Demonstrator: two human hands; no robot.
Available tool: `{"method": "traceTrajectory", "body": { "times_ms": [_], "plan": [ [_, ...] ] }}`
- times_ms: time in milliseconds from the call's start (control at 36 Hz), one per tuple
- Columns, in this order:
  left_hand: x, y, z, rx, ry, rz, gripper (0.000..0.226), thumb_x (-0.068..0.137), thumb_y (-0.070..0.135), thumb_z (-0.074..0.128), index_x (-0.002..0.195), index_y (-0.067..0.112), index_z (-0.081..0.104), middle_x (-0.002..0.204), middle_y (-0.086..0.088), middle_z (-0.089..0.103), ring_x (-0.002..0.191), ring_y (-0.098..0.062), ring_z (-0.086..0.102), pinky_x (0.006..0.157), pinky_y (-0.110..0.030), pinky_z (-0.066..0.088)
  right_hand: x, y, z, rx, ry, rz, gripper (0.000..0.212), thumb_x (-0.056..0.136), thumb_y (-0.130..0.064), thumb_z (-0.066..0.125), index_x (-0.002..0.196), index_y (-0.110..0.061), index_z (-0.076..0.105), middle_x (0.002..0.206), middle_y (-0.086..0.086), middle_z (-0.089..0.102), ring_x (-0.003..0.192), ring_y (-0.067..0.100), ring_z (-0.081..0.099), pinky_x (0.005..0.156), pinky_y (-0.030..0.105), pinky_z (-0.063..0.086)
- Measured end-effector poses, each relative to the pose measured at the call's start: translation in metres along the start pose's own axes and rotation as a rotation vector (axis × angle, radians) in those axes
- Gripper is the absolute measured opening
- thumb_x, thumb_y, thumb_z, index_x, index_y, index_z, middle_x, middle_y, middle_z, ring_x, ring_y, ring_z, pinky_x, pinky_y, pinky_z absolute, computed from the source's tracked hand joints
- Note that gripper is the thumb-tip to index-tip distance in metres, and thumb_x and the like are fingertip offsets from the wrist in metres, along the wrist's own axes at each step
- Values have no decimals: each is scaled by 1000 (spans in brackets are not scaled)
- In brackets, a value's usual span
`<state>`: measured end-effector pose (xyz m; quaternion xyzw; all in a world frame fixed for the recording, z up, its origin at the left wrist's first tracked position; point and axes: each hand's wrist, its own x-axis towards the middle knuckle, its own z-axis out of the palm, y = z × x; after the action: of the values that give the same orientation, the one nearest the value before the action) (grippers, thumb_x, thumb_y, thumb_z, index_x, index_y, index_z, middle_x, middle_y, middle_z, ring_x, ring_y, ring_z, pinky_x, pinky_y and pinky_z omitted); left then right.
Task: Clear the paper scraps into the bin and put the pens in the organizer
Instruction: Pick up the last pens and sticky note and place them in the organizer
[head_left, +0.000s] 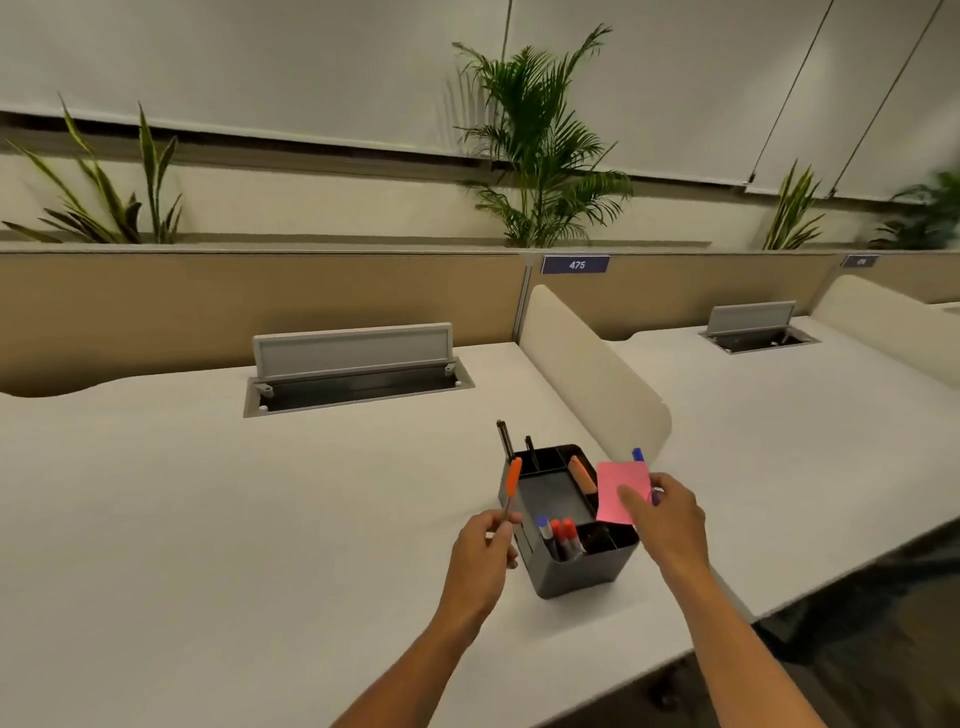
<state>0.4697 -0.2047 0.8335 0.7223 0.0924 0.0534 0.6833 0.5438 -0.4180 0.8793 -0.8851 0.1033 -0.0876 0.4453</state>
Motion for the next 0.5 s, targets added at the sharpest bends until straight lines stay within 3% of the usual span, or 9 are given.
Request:
{"method": "traceTrajectory", "body": {
  "times_ms": [139, 278, 389, 500],
  "plan": [
    [26, -3, 5, -28, 6, -2, 19, 101, 24, 45, 101, 30, 63, 92, 1, 63, 82, -15, 64, 65, -14, 53, 38, -1, 8, -117, -28, 11, 36, 89, -31, 68, 120, -14, 60, 103, 5, 66, 90, 24, 63, 67, 31, 51],
    [46, -3, 14, -41, 45, -11, 19, 101, 25, 46, 103, 30, 64, 96, -2, 64, 84, -17, 65, 63, -12, 52, 70, 1, 18, -222, -68, 16, 39, 89, -34, 65, 123, -16, 59, 110, 7, 67, 91, 23, 62, 72, 33, 50],
    [61, 1, 22, -46, 73, -10, 19, 101, 24, 46, 103, 29, 65, 96, -3, 64, 83, -18, 66, 63, -12, 53, 92, 3, 28, -287, -119, 14, 27, 88, -32, 62, 113, -22, 59, 100, 3, 65, 90, 26, 63, 75, 36, 53],
    [71, 6, 28, -69, 101, -16, 18, 100, 23, 49, 105, 27, 66, 93, -3, 67, 82, -19, 67, 65, -14, 54, 108, 6, 38, -349, -173, -7, 19, 87, -31, 60, 104, -23, 58, 87, -3, 60, 79, 20, 60, 63, 30, 45]
  ]
}}
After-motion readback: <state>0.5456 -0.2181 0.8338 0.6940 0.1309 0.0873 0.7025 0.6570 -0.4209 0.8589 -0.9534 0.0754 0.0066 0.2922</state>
